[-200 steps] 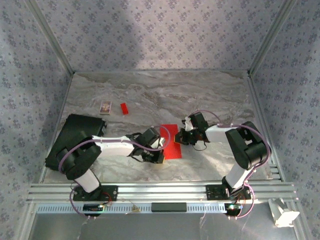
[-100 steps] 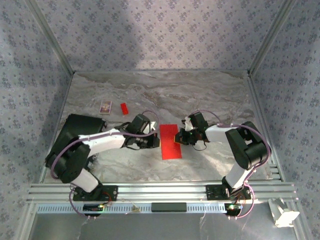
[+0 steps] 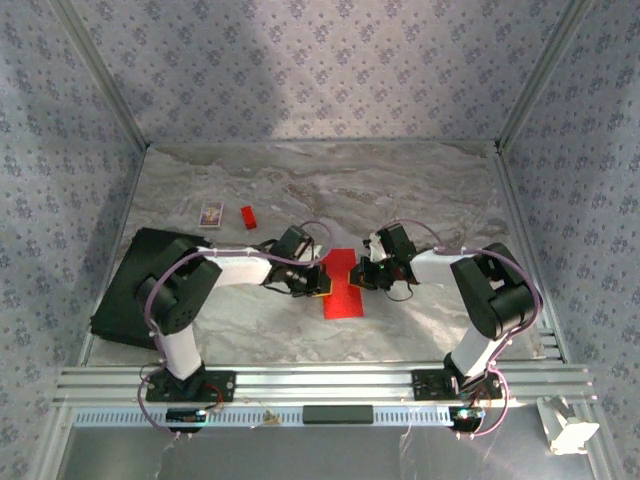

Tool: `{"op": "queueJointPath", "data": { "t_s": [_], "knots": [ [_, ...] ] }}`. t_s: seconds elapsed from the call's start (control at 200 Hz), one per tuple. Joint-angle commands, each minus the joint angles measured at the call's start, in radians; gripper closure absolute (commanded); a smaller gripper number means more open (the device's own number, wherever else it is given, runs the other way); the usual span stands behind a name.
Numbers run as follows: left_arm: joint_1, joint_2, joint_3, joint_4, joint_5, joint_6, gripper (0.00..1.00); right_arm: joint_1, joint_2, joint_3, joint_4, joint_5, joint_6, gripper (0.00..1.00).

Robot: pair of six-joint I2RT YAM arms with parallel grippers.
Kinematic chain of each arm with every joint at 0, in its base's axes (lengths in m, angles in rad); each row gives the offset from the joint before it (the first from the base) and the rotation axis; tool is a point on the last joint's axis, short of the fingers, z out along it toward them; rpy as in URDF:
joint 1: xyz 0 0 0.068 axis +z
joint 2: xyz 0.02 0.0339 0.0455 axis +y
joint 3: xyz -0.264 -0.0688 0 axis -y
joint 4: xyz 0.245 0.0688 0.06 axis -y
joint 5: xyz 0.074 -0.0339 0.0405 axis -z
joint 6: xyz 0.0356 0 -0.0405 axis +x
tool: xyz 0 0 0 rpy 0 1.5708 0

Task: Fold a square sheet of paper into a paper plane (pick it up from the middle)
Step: First fold the square sheet of paper in half at the center of the table.

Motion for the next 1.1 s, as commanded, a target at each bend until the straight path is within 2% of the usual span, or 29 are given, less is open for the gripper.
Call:
{"op": "queueJointPath", "data": {
  "t_s": [0.0,0.215,0.375,0.68,0.855,0.984,1.094],
  "knots": [
    [-0.004,0.028,-0.023,0.009,-0.008,-0.019,0.97,0.004,0.059,-0.046,-0.178,0.164,-0.012,1.00],
    [0.011,-0.020,-0.044,-0.012,-0.022,-0.019,0.96,0.003,0.059,-0.047,-0.177,0.165,-0.013,1.00],
    [0.026,-0.055,0.038,-0.045,-0.002,-0.006,0.95,0.001,0.064,-0.042,-0.182,0.165,-0.021,1.00],
    [0.091,0.083,0.160,-0.004,0.032,-0.025,0.95,0.003,0.060,-0.040,-0.182,0.165,-0.015,1.00],
    [0.110,0.125,0.142,0.025,0.021,-0.029,0.95,0.014,0.053,-0.040,-0.195,0.172,-0.013,1.00],
    [0.126,0.121,0.079,0.086,0.013,-0.081,0.95,0.012,0.053,-0.034,-0.203,0.170,-0.015,1.00],
    [0.132,0.098,0.082,0.115,0.049,-0.089,0.94,0.012,0.055,-0.029,-0.202,0.167,-0.015,1.00]
  ]
}}
